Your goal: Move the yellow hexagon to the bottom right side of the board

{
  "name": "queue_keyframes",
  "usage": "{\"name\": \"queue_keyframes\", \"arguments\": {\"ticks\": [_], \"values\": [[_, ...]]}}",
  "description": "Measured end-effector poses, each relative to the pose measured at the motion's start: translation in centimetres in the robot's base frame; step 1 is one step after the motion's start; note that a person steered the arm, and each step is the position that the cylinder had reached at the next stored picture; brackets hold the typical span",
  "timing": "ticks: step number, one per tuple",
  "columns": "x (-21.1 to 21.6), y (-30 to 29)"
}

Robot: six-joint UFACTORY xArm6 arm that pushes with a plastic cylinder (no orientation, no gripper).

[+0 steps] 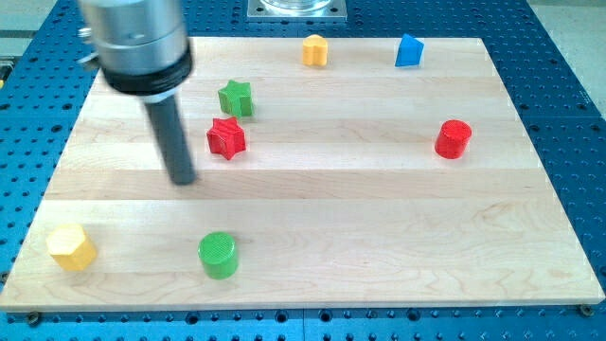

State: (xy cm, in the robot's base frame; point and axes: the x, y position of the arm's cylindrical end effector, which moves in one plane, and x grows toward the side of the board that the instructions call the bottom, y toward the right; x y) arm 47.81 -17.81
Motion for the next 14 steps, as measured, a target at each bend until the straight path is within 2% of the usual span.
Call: {"name": "queue_keyframes", "arguments": {"ticks": [1, 2, 3, 4, 5, 6, 8, 9, 10, 11, 12, 13, 14], "values": [[3.3, -10.8], [10.6, -11.4], [10.7, -5.7], [6.3, -2.8], [5.9, -5.5], [4.7, -5.4], [4.7, 18.4], [5.7, 22.7], [7.4, 23.1], [8.1, 33.7], [8.1, 33.3], [7.1, 36.6], [7.6, 36.5]]}}
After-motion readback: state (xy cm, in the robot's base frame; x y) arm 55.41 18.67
